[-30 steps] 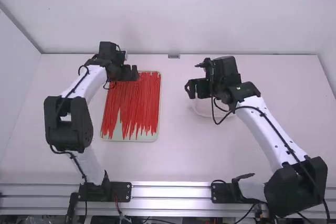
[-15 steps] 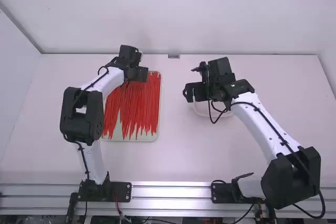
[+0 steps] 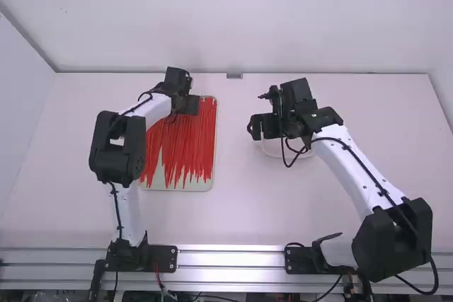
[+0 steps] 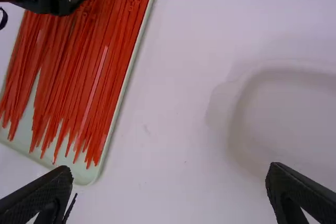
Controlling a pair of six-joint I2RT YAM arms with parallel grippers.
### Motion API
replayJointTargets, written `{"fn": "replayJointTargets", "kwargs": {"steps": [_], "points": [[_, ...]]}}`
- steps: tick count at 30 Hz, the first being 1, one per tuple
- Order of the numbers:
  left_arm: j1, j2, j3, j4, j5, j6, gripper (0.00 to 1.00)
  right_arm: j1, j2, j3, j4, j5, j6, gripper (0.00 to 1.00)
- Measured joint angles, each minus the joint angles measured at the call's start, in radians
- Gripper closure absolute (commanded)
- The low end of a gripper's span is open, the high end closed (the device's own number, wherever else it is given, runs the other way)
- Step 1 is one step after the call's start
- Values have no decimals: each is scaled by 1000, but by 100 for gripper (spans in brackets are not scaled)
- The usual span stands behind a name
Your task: Fasten the cable tie
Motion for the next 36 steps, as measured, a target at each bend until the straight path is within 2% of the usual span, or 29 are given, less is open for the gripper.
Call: {"fn": "replayJointTargets", "kwargs": {"steps": [4,8,9,11,23,27,32,36], "points": [[0,23,0,9,5,-14,36,0,0,0,-1,0,0,2],[0,33,0,35,5,-20,51,0,0,0,-2,0,0,2],[0,33,0,43,5,-24,58,0,0,0,-4,0,0,2],[0,33,0,55,4,-24,63,0,0,0,-5,0,0,2],[-3,85,1,107,12,-37,69,0,0,0,-28,2,0,2],[-5,94,1,107,22,-43,79,0,0,0,-34,11,0,2],[-5,94,1,107,23,-45,84,0,0,0,-34,15,0,2],[-5,94,1,107,23,-45,83,0,0,0,-34,16,0,2]]}}
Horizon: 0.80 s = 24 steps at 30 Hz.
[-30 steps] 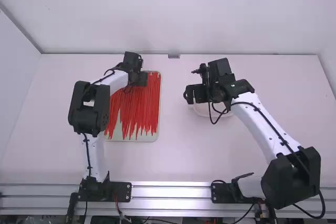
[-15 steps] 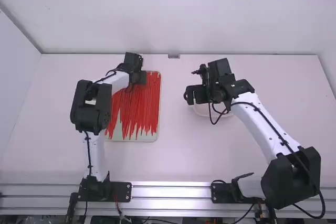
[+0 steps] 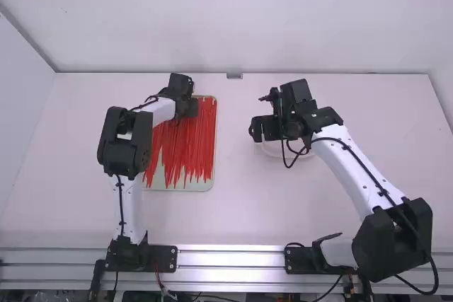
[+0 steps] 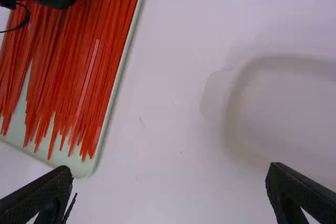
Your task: Fasten the cable tie
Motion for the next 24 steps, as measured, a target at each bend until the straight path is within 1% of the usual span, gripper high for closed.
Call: {"fn": "replayJointTargets", "kwargs": {"steps": [2,6,10,11,12,14,20,22,24], "points": [[-1,0,0,-2,0,-1,73,0,0,0,0,2,0,2],[-2,0,0,-1,0,0,71,0,0,0,0,2,0,2],[-2,0,0,-3,-6,-8,76,0,0,0,0,2,0,2],[-2,0,0,-3,-6,-8,76,0,0,0,0,2,0,2],[-2,0,0,-5,-9,-11,82,0,0,0,0,2,1,2],[-2,0,0,-7,-13,-16,87,0,0,0,0,2,0,2],[-2,0,6,-9,-15,-22,94,0,0,0,0,2,0,2],[-2,0,6,-10,-15,-27,98,0,0,0,0,2,0,2],[-2,0,6,-10,-16,-31,98,0,0,0,0,2,0,2]]}}
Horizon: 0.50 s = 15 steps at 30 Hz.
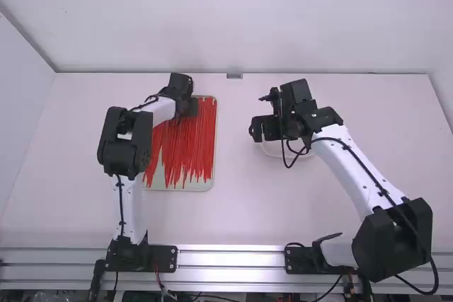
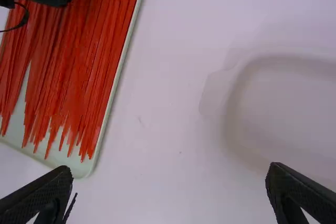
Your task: Fasten the cable tie
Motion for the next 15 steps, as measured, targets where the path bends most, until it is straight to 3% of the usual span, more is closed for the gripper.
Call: {"fn": "replayJointTargets", "kwargs": {"steps": [15], "points": [[0,-4,0,-21,0,-4,96,0,0,0,0,3,0,1]]}}
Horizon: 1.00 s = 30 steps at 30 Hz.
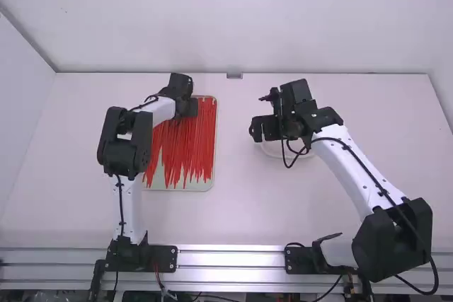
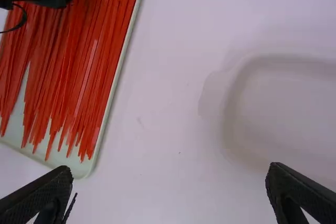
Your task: Fasten the cable tie
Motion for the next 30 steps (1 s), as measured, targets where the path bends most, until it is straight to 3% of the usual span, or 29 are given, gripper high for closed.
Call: {"fn": "replayJointTargets", "kwargs": {"steps": [11,13,14,15,21,27,30], "points": [[0,-90,0,-25,0,0,95,0,0,0,0,0,0,2],[0,-99,0,-33,0,1,82,0,0,0,0,1,0,2],[0,-102,0,-44,-1,-4,65,0,0,0,0,0,0,2],[0,-102,0,-55,0,0,57,0,0,0,0,1,0,2],[0,-102,0,-61,-5,-4,57,0,0,0,0,0,0,2],[0,-102,0,-61,-8,-6,77,0,0,0,-1,0,0,2],[0,-102,0,-54,-8,-8,78,0,0,0,-7,0,0,2]]}}
